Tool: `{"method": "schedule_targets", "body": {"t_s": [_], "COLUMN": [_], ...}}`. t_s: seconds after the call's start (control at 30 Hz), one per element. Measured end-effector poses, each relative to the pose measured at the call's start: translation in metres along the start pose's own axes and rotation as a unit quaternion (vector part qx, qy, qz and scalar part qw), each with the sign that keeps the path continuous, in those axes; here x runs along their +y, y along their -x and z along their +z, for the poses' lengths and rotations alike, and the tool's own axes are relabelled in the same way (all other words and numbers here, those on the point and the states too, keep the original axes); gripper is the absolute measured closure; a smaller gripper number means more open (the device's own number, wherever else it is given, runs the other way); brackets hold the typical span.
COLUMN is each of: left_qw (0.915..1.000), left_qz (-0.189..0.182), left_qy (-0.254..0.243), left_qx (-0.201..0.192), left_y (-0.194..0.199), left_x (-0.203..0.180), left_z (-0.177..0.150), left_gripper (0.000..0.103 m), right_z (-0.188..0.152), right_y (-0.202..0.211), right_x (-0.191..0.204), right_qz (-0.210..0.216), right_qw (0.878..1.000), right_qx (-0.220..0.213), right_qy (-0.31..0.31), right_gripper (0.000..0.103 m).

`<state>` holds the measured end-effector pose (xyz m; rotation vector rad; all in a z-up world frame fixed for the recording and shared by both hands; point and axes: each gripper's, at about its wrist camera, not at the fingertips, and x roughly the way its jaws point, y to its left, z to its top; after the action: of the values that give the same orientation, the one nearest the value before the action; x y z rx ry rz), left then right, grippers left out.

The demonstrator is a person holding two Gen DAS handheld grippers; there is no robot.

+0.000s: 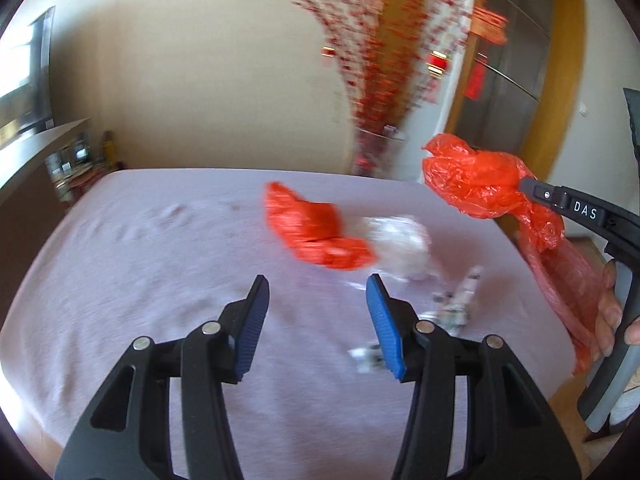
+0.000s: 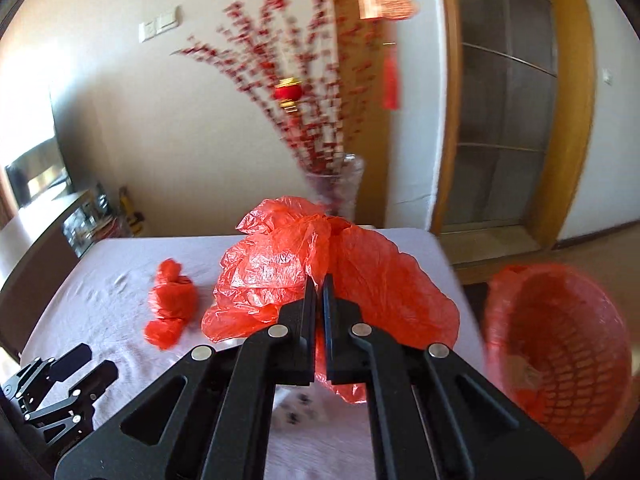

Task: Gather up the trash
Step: 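Grasp the large red bag with the right gripper while the left gripper grasps the white dog-print bag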

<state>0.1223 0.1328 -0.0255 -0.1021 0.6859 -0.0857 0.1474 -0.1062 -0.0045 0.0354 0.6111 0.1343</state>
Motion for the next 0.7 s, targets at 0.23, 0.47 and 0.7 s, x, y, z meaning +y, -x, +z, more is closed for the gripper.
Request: {"method": "schedule_targets", "body": {"t_s": [0.23,0.47,0.7], "left_qw": [0.9938,0.9882,0.9831], "left_qz": [-0.069,-0.074,-0.099], "left_qy": [-0.07,-0.093,-0.084], "left_qx": [0.052,0.096,0.13], "left_y": [-0.034,-0.061,-0.075], "left_x": [-0.054,-0.077,-0.092], "left_z": [-0.006,-0.017,-0.021], "left_gripper": [0.052,0.052,0.055], "right_z": [-0.02,-0.041,-0.054], "right_y": [0.016,0.02,0.028], "right_x": [-0.05,-0.075,-0.088], "right_qz": [-0.023,-0.026,-0.028], "right_qw": [0.998,0.995,0.994], "right_qx": [0.009,0.026,0.028], "right_qy": [-0.059,-0.088,-0.1], "right_gripper": [0.1,0.1,0.1]}}
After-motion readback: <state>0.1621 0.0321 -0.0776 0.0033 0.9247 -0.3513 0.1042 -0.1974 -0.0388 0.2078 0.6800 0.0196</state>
